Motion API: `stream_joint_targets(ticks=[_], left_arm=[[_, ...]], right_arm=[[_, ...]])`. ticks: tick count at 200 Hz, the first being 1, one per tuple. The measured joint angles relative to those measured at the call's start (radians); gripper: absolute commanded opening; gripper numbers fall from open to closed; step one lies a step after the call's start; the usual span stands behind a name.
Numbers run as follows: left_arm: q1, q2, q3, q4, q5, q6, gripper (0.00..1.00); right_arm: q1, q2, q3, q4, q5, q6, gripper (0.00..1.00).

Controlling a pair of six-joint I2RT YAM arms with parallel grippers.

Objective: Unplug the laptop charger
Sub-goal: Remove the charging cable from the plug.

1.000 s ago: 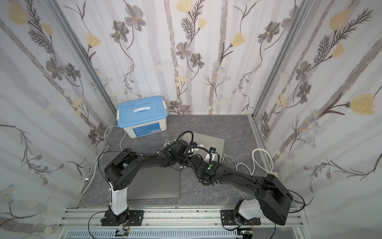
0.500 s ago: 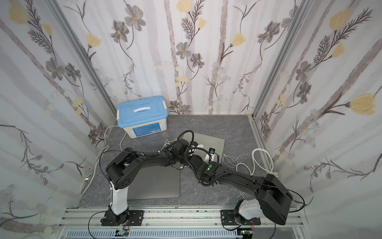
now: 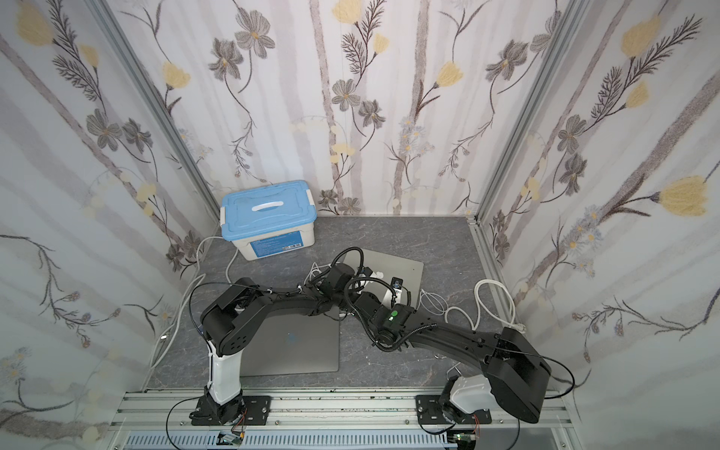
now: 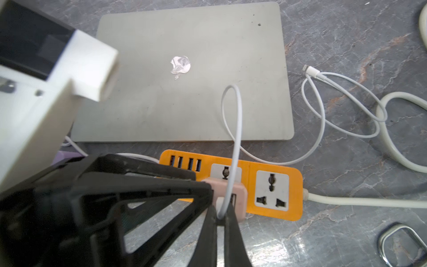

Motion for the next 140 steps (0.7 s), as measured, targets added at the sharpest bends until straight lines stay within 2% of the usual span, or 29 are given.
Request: stream_joint_targets(ticks=[83,106,140], left_arm=[[0.001,0.000,-0.006,0.022,-0.002,-0.005,0.42],[0.001,-0.010,-0.005,0.003,-0.016,-0.002,0.45],[0.000,-0.024,0.011,-0.041,-0.029,0.022,0.49]], right_arm=[[-0.006,-0.039,0.012,-0.040,0.029,0.011,0.01],[-0.044,-0.079,0.013,-0.071,0.047,0.003,0.02],[-0.152,-0.140,0.041,-0.076,0.049,-0.095,0.02]])
